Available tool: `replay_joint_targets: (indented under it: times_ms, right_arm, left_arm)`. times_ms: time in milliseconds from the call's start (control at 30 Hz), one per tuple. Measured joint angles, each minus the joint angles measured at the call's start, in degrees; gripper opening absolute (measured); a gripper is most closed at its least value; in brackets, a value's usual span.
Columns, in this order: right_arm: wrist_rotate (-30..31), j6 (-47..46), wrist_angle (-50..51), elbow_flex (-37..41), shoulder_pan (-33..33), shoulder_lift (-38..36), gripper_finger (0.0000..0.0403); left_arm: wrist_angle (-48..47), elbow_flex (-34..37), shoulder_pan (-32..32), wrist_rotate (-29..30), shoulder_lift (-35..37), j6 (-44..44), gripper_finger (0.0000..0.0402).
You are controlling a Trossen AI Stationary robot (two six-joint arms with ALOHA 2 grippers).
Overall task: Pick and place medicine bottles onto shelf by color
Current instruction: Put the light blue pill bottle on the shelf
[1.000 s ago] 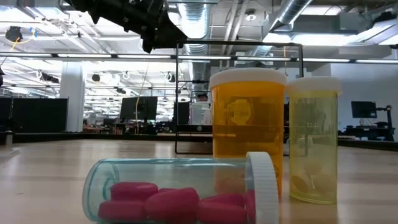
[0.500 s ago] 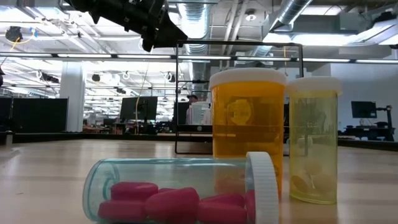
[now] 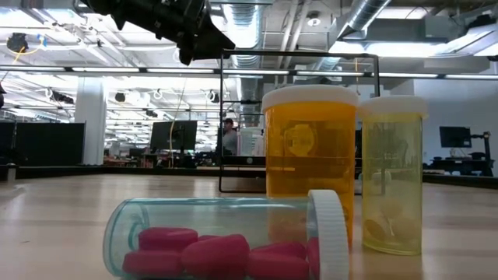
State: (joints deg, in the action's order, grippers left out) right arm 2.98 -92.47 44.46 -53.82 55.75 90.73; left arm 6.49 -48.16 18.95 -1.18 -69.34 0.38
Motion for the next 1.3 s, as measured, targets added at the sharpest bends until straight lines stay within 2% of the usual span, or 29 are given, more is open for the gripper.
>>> replay_joint_targets:
  times_ms: [67, 167, 300, 433, 533, 700, 933, 1100, 1300]
  right_arm:
    - [3.8, -1.3, 3.1, 0.0, -0.3, -3.5, 0.0107]
    - [6.3, -3.2, 10.9, -0.1, -1.8, -8.7, 0.0107]
    - [6.3, -4.8, 22.3, -0.1, -5.6, -15.5, 0.0107]
    - [6.3, 2.5, 28.0, -0.1, -11.8, -21.5, 0.0107]
    - [7.4, 11.0, 29.2, -0.2, -18.3, -24.5, 0.0108]
    - [10.4, 25.7, 28.9, -2.2, -30.2, -26.6, 0.0108]
    - [15.4, 48.9, 22.5, -12.3, -43.6, -23.9, 0.0108]
    - [15.0, 65.3, 14.2, -18.9, -50.5, -18.2, 0.0108]
    - [9.3, 81.0, 6.8, -26.6, -55.7, -9.3, 0.0108]
  left_arm:
    - [0.7, 0.0, 0.0, -0.1, 0.0, 0.3, 0.0196]
    - [1.0, 0.0, 0.0, -1.9, 0.0, 1.4, 0.0196]
    - [2.4, 0.0, 0.0, -9.0, 0.0, 4.7, 0.0196]
    - [3.6, 0.0, -0.1, -20.1, 0.0, 7.3, 0.0196]
    - [5.0, 0.0, -0.7, -25.3, 0.0, 7.4, 0.0196]
    - [4.6, -0.9, -2.8, -25.2, 0.0, 8.4, 0.0196]
    - [4.6, -1.8, -3.9, -25.1, -0.1, 11.0, 0.0196]
    - [4.6, -1.8, -4.4, -22.8, -0.1, 12.5, 0.02]
    - [2.1, -1.8, -6.9, -14.2, -0.1, 13.7, 0.0235]
